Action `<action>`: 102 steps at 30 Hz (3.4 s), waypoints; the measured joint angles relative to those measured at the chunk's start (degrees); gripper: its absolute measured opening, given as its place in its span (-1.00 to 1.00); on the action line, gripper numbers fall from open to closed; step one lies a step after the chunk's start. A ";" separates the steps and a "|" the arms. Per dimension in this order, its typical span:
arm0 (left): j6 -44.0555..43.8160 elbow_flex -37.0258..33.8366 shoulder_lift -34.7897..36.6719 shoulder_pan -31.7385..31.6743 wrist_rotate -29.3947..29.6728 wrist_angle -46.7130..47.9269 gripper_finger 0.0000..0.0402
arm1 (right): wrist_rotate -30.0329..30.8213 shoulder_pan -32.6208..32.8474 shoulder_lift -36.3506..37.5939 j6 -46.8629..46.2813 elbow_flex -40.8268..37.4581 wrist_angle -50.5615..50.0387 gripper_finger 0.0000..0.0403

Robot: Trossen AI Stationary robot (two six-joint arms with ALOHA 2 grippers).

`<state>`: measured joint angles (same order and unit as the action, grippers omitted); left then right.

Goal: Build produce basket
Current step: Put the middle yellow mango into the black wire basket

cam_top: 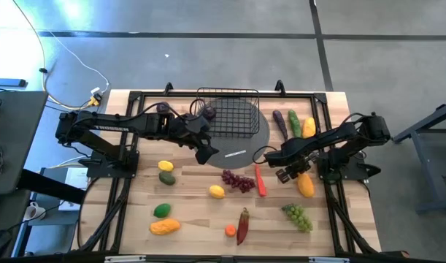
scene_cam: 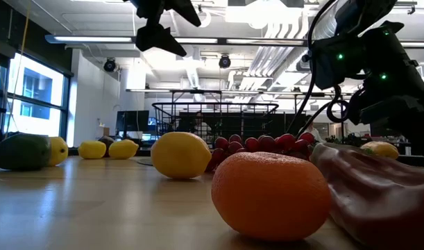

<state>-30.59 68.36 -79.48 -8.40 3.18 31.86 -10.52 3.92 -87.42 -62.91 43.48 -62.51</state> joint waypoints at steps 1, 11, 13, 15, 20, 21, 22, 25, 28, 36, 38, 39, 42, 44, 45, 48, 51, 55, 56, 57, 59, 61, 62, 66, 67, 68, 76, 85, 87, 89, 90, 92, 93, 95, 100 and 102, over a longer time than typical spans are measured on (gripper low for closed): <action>0.27 0.00 0.00 -0.16 -0.02 0.00 0.72 | 0.35 0.00 0.00 0.20 0.36 0.06 -0.59; 3.01 -0.01 0.05 -2.24 -1.01 0.00 0.72 | 2.88 0.00 0.04 0.39 5.49 0.14 -0.60; 4.01 -0.07 0.54 -3.01 -1.70 0.11 0.72 | 2.92 0.00 0.04 0.39 7.14 -0.07 -0.60; 5.16 -0.07 1.04 -3.53 -1.66 -0.07 0.72 | 3.60 0.00 0.04 0.08 9.20 -0.60 -0.61; 8.29 -0.07 3.19 -6.39 -1.27 0.15 0.72 | 5.97 0.00 0.04 -0.05 15.53 -2.23 -0.61; 8.89 -0.07 3.61 -7.10 -1.25 0.19 0.72 | 6.11 -0.02 0.04 -0.02 17.03 -2.58 -0.61; 9.52 -0.07 3.97 -7.70 -1.27 0.26 0.72 | 6.57 -0.02 0.07 -0.08 18.29 -2.62 -0.61; 11.92 -0.07 5.26 -9.57 -1.27 0.26 0.72 | 8.35 -0.01 0.07 -0.70 22.22 -2.60 -0.61; 14.69 -0.07 6.06 -11.46 -1.27 0.63 0.72 | 9.43 -0.47 0.07 -1.14 25.96 -2.59 -0.62; 21.31 -0.07 6.51 -15.89 -1.26 5.50 0.72 | 13.37 -2.26 0.07 0.24 35.15 -2.40 -0.62; 22.73 -0.07 6.51 -16.88 -1.26 7.16 0.72 | 14.39 -3.01 0.07 1.27 37.28 -2.28 -0.62; 23.36 -0.07 6.51 -17.33 -1.27 7.77 0.72 | 14.98 -3.46 0.07 1.94 38.22 -2.08 -0.62; 24.58 -0.07 6.51 -18.49 -1.25 9.47 0.72 | 16.32 -5.04 0.07 4.42 40.74 -1.07 -0.62; 25.08 -0.07 6.51 -19.15 -1.25 10.17 0.72 | 16.42 -6.38 0.07 6.71 42.12 0.15 -0.62; 25.24 -0.07 6.51 -19.43 -1.27 10.45 0.72 | 16.44 -7.08 0.07 8.08 42.68 1.01 -0.62; 25.25 -0.07 6.49 -20.11 -1.26 10.85 0.72 | 16.39 -9.51 0.07 12.52 44.10 3.12 -0.62; 24.84 -0.07 6.49 -20.36 -1.27 10.84 0.72 | 16.02 -12.42 0.07 17.52 45.13 5.74 -0.62; 22.38 -0.04 6.49 -20.48 -1.27 10.84 0.72 | 15.63 -16.96 0.07 24.70 46.06 10.08 -0.62; 21.63 -0.04 6.49 -20.46 -1.27 10.84 0.72 | 15.14 -18.19 0.07 26.50 46.15 11.18 -0.62; 20.69 -0.04 6.49 -20.46 -1.27 10.84 0.72 | 14.78 -19.51 0.07 28.36 46.15 12.53 -0.62; 19.12 -0.04 6.49 -20.46 -1.27 10.95 0.72 | 13.38 -22.11 0.07 31.66 46.15 15.17 -0.62; 17.88 -0.04 6.49 -20.46 -1.27 11.32 0.72 | 13.03 -24.46 0.07 34.72 46.15 17.30 -0.62; 17.25 -0.04 6.47 -20.46 -1.27 11.34 0.72 | 13.03 -25.52 0.07 36.51 46.15 18.25 -0.62; 15.31 -0.04 6.47 -20.46 -1.27 11.33 0.72 | 13.05 -29.28 0.07 42.51 46.10 20.91 -0.62; 15.24 -0.04 6.47 -20.46 -1.27 11.32 0.72 | 13.19 -30.02 0.07 43.72 45.65 22.33 -0.62; 15.15 -0.04 6.47 -20.46 -1.27 11.32 0.72 | 13.52 -30.68 0.07 44.82 45.01 23.68 -0.62; 14.25 -0.02 6.47 -20.46 -1.27 11.32 0.72 | 13.72 -33.47 0.00 48.48 33.80 37.29 -0.63; 14.23 -0.02 6.47 -20.46 -1.27 11.34 0.72 | 13.74 -33.57 0.00 54.61 19.70 56.73 -0.62; 14.23 -0.02 6.47 -20.46 -1.25 11.34 0.72 | 13.74 -33.57 0.00 55.29 17.63 58.75 -0.59; 14.23 -0.02 6.47 -20.46 -1.25 11.34 0.72 | 13.72 -33.83 0.00 55.44 16.05 60.23 -0.57; 14.23 -0.02 6.47 -20.46 -1.27 11.34 0.72 | 13.71 -34.03 0.00 55.47 15.55 60.77 -0.56; 14.23 -0.02 6.47 -20.46 -1.25 11.34 0.72 | 13.75 -34.49 -0.42 55.46 14.92 61.35 -0.55; 14.23 -0.02 6.47 -20.46 -1.27 11.34 0.72 | 13.75 -34.78 -0.83 55.45 14.73 61.36 -0.55; 14.23 -0.02 6.47 -20.46 -1.25 11.34 0.72 | 13.73 -35.10 -1.97 55.45 14.66 61.19 -0.55; 14.23 0.00 6.47 -20.46 -1.33 12.11 0.72 | 13.26 -35.17 -4.23 55.35 14.67 61.71 -0.54; 14.23 0.00 6.47 -20.46 -1.42 12.75 0.72 | 13.24 -35.06 -4.79 55.32 14.67 61.67 -0.54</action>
<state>-16.36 68.36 -73.01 -28.86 1.76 44.60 2.72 -31.14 -92.21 -7.60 58.15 -0.84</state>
